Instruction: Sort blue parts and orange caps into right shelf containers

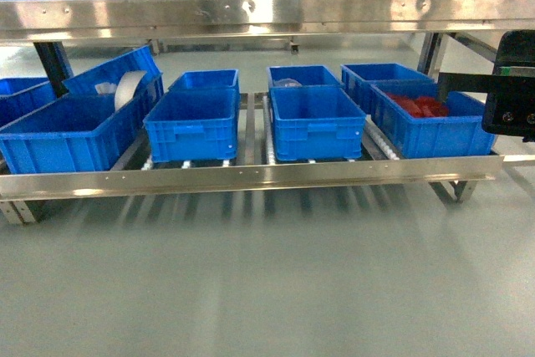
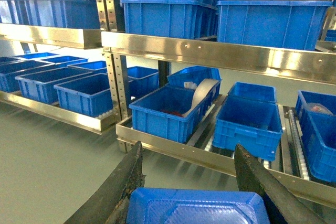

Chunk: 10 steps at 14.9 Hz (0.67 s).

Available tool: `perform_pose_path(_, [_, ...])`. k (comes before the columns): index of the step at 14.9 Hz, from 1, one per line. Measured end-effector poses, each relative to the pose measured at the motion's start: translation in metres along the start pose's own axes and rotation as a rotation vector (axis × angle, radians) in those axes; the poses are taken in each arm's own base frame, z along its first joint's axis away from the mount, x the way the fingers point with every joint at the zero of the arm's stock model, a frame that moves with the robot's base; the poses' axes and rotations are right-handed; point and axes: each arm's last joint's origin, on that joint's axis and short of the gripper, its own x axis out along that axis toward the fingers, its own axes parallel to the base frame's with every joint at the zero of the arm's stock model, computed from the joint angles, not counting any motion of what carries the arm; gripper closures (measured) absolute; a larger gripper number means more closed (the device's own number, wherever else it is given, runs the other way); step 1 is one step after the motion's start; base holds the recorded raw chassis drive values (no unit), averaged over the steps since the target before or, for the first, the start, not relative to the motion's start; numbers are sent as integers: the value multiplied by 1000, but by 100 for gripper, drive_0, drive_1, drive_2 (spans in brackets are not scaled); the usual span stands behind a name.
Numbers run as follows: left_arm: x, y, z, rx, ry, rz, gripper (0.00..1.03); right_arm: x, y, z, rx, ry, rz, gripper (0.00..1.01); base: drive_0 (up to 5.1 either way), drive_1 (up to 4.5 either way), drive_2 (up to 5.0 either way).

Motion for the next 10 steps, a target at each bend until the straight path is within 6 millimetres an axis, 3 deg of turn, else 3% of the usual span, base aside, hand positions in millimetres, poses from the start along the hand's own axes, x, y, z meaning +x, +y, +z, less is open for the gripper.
perform_pose_path(2, [0,0,0,0,0,0,62,0,0,0,0,0,0,60,0,0,0])
perform_pose_path(10, [0,0,0,-2,-2,2,62,0,0,1,2,-3,2,60,5,435,-425])
